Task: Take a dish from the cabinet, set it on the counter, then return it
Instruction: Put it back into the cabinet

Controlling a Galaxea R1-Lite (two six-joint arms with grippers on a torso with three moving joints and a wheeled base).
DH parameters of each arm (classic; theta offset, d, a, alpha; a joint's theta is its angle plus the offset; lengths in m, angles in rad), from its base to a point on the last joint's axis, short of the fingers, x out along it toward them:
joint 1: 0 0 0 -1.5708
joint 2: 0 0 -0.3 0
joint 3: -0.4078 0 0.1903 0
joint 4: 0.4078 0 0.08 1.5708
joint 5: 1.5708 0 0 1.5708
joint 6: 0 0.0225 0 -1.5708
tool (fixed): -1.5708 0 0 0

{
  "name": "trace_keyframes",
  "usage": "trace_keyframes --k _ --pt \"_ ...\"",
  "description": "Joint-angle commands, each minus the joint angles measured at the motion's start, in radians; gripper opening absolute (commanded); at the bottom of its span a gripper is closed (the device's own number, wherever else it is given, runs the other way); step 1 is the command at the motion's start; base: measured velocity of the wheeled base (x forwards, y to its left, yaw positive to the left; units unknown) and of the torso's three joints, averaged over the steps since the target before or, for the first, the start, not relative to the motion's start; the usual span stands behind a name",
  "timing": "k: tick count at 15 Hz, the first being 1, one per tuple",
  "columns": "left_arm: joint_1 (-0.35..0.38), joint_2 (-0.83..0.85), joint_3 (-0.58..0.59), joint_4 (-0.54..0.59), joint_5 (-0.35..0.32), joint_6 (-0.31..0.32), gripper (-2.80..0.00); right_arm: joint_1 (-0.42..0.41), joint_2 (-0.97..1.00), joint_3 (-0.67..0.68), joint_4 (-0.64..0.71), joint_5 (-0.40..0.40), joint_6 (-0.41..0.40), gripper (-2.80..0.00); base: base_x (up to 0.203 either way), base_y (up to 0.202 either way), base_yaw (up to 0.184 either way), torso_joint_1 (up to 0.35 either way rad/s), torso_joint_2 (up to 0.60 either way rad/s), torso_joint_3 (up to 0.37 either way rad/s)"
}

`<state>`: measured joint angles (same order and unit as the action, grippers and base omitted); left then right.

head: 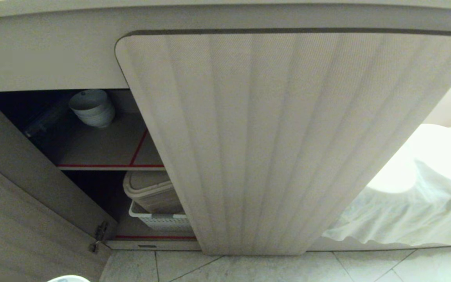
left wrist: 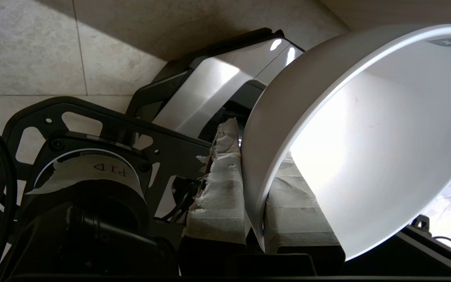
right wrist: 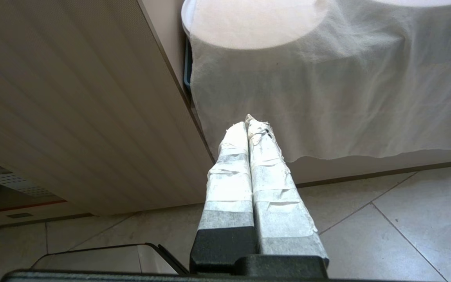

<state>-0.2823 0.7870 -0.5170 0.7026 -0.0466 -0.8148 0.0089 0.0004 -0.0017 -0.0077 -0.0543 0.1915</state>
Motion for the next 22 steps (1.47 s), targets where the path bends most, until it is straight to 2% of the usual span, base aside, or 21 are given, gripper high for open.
trace_keyframes --k 1,6,11,20,22 --pt "0.002 0.020 0.000 -0.016 0.006 -0.044 -2.80 0.000 0.000 0.000 -0.001 0.001 0.000 -2.80 0.000 0.000 0.000 0.000 0.00 0.000" --pt "0.002 0.082 0.002 -0.109 0.015 -0.159 -2.80 0.000 0.000 0.000 0.000 -0.001 0.000 -2.80 0.000 0.000 0.000 0.000 0.00 0.000" --pt "0.007 0.114 0.005 -0.182 0.013 -0.246 -2.80 0.000 0.000 0.000 0.000 0.000 0.001 -2.80 0.000 0.000 0.000 0.000 0.00 0.000" --pt "0.099 0.344 -0.014 -0.366 0.028 -0.249 -2.80 0.000 0.000 0.000 0.000 0.001 0.002 -2.80 0.000 0.000 0.000 0.000 0.00 0.000" --pt "0.106 0.383 -0.018 -0.437 0.030 -0.252 -2.80 0.000 0.000 0.000 0.000 0.001 0.001 -2.80 0.000 0.000 0.000 0.000 0.00 0.000"
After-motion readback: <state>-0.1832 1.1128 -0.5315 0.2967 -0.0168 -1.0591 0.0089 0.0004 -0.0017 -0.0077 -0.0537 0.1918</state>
